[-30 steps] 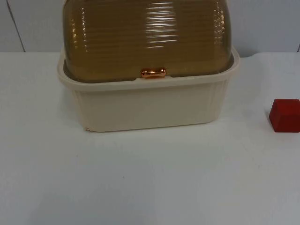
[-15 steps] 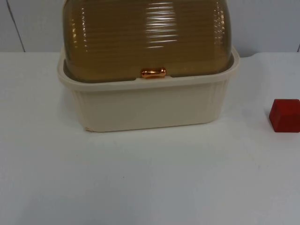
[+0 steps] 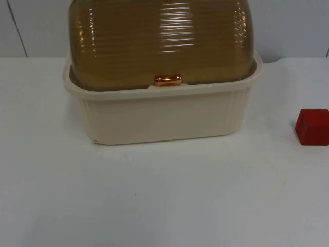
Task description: Open the box lid with the left hand, place the block into the box with the right hand, then close the box lid with the left hand.
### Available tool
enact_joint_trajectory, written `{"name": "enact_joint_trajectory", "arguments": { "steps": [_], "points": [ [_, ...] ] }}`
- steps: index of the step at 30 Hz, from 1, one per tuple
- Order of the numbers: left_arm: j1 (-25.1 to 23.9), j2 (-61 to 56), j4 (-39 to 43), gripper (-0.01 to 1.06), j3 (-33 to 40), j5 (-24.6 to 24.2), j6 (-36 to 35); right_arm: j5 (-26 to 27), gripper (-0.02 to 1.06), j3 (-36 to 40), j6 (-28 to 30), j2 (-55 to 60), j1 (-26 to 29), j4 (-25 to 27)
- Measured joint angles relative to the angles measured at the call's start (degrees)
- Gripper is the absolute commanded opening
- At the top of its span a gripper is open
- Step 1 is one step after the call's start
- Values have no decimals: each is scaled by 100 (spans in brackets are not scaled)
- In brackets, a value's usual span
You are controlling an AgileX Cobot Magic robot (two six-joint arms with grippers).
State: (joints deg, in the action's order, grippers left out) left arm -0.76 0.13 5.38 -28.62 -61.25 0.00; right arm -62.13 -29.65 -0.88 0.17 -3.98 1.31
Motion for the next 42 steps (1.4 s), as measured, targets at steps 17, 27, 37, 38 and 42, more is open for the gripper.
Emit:
{"name": "enact_joint_trajectory", "arguments": {
  "steps": [17,27,37,38,42],
  "points": [
    [0,61,54,105,-155,22,-43,-11,105,-337,-400,0,0,-236],
    [40,2030,1355,105,-1248,1769,-1146,338,105,-1739,-487,1342,0,-667],
    [51,3821,218,105,-1544,1984,-241,1544,105,-2106,-725,2719,0,-830],
    [51,4033,165,105,-1544,1984,57,1606,105,-2106,-725,2764,0,-838],
    [221,4580,-117,105,-1544,2162,1396,1905,105,-2106,-725,3126,0,-914]
  ]
}}
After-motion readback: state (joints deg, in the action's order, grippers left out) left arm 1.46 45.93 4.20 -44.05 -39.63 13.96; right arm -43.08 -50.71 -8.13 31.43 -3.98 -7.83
